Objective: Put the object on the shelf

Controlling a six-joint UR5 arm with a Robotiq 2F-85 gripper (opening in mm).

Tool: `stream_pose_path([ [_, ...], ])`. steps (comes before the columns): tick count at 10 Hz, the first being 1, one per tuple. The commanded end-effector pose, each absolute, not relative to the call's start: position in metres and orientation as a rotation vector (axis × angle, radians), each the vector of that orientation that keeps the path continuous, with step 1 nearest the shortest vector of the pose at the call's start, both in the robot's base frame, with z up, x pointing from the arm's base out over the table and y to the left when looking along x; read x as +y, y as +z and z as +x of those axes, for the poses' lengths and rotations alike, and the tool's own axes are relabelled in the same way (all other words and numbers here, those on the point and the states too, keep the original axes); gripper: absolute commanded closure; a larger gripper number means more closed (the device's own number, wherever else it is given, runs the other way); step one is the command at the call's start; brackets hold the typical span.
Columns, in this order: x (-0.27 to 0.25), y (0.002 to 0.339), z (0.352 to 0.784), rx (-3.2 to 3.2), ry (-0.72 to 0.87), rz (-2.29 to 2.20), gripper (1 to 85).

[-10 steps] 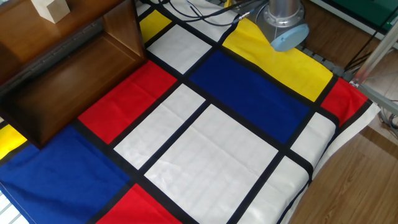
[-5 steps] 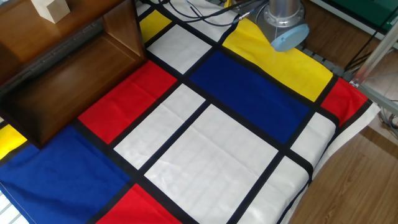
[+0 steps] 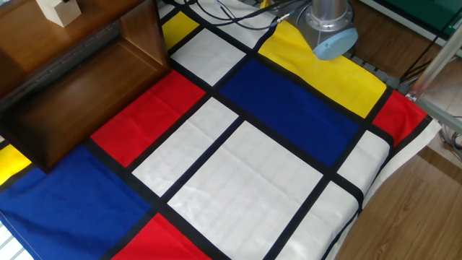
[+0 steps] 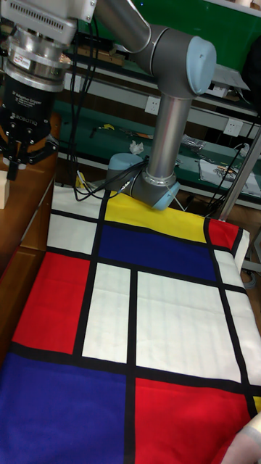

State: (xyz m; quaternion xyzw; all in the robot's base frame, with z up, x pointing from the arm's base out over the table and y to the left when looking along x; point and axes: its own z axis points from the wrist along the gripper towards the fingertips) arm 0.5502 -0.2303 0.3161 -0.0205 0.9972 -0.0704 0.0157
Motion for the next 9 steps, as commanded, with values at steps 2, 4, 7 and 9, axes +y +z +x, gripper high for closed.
stream_pose_path([
  [2,-0.231,0.317,0.547,3.109,-0.223,0.005,84.7],
  [4,-0.194,0.306,0.559,3.098,-0.209,0.069,84.7],
  [7,-0.165,0.285,0.571,3.066,-0.24,0.104,84.7],
  [9,-0.148,0.272,0.571,3.051,-0.247,0.122,84.7],
])
